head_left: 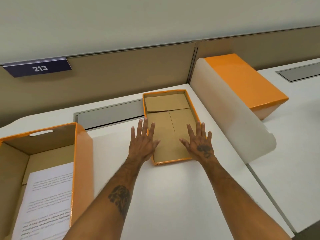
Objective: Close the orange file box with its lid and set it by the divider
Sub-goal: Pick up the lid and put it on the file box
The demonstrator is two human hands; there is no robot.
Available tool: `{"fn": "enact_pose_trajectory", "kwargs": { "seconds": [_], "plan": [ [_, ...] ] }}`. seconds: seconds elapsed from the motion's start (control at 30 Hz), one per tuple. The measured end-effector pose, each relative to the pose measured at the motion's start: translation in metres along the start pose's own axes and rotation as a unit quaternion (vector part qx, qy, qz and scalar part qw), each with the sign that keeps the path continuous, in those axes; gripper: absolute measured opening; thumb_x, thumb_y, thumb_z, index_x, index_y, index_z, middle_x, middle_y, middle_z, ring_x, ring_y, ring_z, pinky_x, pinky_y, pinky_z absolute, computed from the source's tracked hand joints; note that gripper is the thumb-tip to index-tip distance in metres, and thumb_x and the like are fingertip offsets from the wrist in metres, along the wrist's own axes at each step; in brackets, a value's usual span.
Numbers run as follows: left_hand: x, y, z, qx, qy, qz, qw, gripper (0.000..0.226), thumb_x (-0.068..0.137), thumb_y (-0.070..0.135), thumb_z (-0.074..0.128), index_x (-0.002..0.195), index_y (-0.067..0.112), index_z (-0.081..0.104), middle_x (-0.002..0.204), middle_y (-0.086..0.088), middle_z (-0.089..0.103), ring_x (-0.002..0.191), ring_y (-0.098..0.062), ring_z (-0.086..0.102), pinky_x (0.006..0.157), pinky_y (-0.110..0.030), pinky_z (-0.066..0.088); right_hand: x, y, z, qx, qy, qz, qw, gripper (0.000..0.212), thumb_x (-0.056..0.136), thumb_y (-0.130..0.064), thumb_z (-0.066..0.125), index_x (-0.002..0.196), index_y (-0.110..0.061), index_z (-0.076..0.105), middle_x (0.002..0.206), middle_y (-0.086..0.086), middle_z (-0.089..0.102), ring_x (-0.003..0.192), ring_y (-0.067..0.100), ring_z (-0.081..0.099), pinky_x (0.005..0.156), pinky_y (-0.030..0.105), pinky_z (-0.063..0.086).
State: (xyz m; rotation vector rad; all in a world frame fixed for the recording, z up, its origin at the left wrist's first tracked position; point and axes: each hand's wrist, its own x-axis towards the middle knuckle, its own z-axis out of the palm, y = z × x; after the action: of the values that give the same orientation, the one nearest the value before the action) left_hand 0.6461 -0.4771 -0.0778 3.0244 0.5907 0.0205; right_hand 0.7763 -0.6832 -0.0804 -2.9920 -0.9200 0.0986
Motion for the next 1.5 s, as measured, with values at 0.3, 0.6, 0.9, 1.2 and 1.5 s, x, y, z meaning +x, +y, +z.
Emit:
{"fn": "enact_pose_trajectory", "kwargs": {
  "seconds": [0.3, 0.6, 0.9, 1.2, 1.5],
  "plan": [
    [0.023, 0.01, 0.037, -0.04, -0.069, -0.063, 0.995, 0.071, 0.1, 0.053, 0.026, 0.157, 0.02, -0.002, 0.164, -0.021, -0.001, 0.15, -0.039, 0.009, 0.119, -0.053, 0.013, 0.024, 0.024, 0.021, -0.003, -0.04, 0.045, 0.998, 0.081, 0.091, -0.071, 0.011, 0.157, -0.025, 0.004, 0.165, 0.017, -0.004, 0.152, 0.037, -0.004, 0.117, 0.06, 0.011],
    [0.012, 0.024, 0.036, -0.236, -0.088, -0.193, 0.948, 0.076, 0.088, 0.002, 0.045, 0.155, 0.012, 0.011, 0.166, -0.008, 0.007, 0.13, -0.035, 0.045, 0.095, -0.044, 0.046, 0.023, 0.01, 0.03, 0.055, -0.049, 0.087, 0.993, 0.075, 0.095, -0.065, 0.032, 0.154, -0.022, 0.017, 0.161, 0.018, 0.015, 0.139, 0.038, 0.032, 0.102, 0.054, 0.042],
    [-0.006, 0.015, -0.008, -0.334, 0.033, -0.226, 0.915, 0.065, 0.08, -0.006, 0.037, 0.143, 0.011, 0.038, 0.149, -0.005, 0.04, 0.109, -0.038, 0.056, 0.09, -0.046, 0.048, 0.003, -0.013, -0.009, 0.234, 0.0, 0.175, 0.956, 0.067, 0.1, -0.042, 0.042, 0.155, -0.014, 0.014, 0.158, 0.016, 0.026, 0.137, 0.037, 0.035, 0.1, 0.05, 0.044],
    [-0.045, -0.038, -0.09, -0.408, 0.18, -0.201, 0.872, 0.063, 0.083, -0.005, 0.027, 0.133, 0.027, 0.048, 0.123, -0.004, 0.06, 0.106, -0.028, 0.055, 0.083, -0.038, 0.046, 0.005, -0.054, -0.14, 0.472, -0.01, 0.234, 0.85, 0.008, 0.089, -0.016, 0.047, 0.087, -0.01, 0.052, 0.102, 0.014, 0.059, 0.087, 0.029, 0.056, 0.062, 0.031, 0.041],
    [-0.118, -0.111, -0.17, -0.484, 0.15, -0.218, 0.834, 0.049, 0.099, 0.027, 0.048, 0.147, 0.02, 0.041, 0.143, -0.004, 0.051, 0.133, -0.029, 0.046, 0.095, -0.032, 0.04, -0.07, -0.15, -0.265, 0.636, -0.036, 0.014, 0.771, 0.025, 0.078, -0.004, 0.057, 0.103, -0.006, 0.063, 0.092, 0.013, 0.062, 0.074, 0.024, 0.059, 0.061, 0.031, 0.054]
  ]
}}
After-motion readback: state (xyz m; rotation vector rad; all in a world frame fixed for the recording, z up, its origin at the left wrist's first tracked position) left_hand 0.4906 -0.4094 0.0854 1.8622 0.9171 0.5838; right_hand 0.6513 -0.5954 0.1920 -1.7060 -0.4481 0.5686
